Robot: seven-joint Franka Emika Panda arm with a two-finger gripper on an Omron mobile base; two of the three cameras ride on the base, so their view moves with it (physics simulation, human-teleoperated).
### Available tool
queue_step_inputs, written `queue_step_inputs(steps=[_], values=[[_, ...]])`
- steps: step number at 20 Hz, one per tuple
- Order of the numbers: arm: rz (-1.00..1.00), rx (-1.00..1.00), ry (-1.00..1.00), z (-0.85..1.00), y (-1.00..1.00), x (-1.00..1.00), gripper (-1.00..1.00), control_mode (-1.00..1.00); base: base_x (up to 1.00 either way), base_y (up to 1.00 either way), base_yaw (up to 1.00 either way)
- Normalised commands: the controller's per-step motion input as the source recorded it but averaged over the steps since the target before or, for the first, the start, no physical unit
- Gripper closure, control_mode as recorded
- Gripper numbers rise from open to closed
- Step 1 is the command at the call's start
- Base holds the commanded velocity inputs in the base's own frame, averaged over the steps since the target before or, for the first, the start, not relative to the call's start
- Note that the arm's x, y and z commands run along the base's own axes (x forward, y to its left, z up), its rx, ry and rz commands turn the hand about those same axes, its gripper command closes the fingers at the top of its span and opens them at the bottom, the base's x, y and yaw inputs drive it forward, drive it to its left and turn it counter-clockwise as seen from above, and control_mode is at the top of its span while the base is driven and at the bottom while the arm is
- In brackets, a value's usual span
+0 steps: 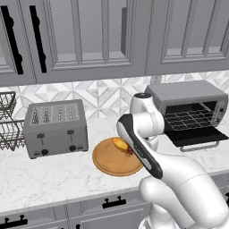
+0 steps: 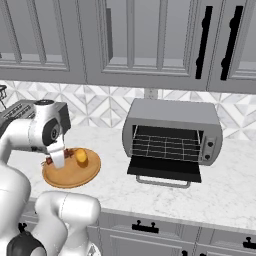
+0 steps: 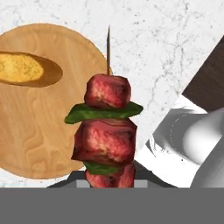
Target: Pick up the kebab skewer and baguette bread, and place them inside the toaster oven. Close the toaster oven door and start by setting the timer.
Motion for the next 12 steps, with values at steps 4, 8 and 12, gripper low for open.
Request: queue_step_inputs(steps=[4,8,12], values=[[-0.20,0.02,0.00,0.29,-0.83,0.00,1.00,-1.00,0.00,0.00,0.00],[-0.22,0.03,0.00,0.26,-0.91,0.00,1.00,-1.00,0.00,0.00,0.00],[-0.22,0.02,0.00,0.17,-0.84,0.00,1.00,-1.00,0.00,0.00,0.00]])
